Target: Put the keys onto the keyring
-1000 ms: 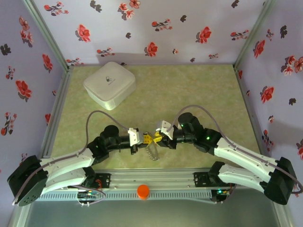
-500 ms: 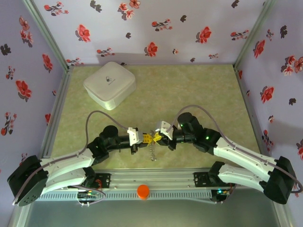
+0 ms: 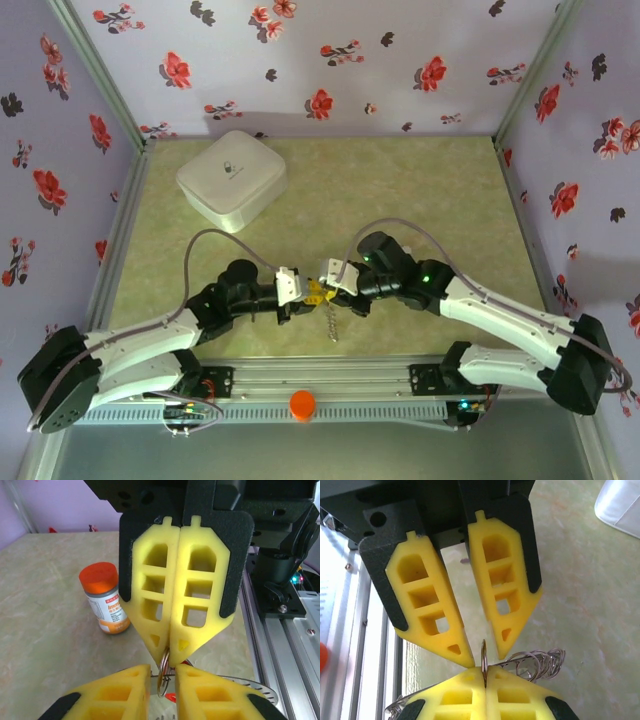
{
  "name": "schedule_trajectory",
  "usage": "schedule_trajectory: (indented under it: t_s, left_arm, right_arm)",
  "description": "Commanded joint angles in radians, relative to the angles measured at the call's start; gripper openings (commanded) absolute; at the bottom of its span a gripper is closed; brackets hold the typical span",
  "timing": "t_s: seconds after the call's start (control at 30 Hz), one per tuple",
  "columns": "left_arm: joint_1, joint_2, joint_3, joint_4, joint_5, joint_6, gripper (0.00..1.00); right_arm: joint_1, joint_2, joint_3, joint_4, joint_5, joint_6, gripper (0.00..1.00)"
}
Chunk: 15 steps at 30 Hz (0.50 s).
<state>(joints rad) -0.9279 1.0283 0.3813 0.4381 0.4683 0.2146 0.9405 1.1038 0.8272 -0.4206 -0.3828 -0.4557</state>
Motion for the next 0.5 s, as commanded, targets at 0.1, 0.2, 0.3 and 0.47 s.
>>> schedule_trajectory:
  t_s: [0.1, 0.2, 0.3, 0.47]
  left_arm:
    - [-0.005, 0.022, 0.057, -0.067, 0.015, 0.057, 0.04]
    - [-0.006, 0.02, 0.062, -0.078, 0.024, 0.063, 0.0]
    - [-0.006, 0.009, 0.056, -0.072, 0.023, 0.068, 0.0]
    - [-0.006, -0.001, 0.016, 0.022, 0.005, 0.057, 0.0]
  right_arm:
    - [0.03, 0.029, 0.071, -0.047, -0.001, -0.06, 0.0]
    - [0.03, 0.03, 0.076, -0.05, -0.007, -0.048, 0.07]
    - [-0.01, -0.01, 0.036, 0.005, -0.032, 0.033, 0.25]
    - [-0.055, -0.107, -0.07, 0.077, -0.054, 0.11, 0.37]
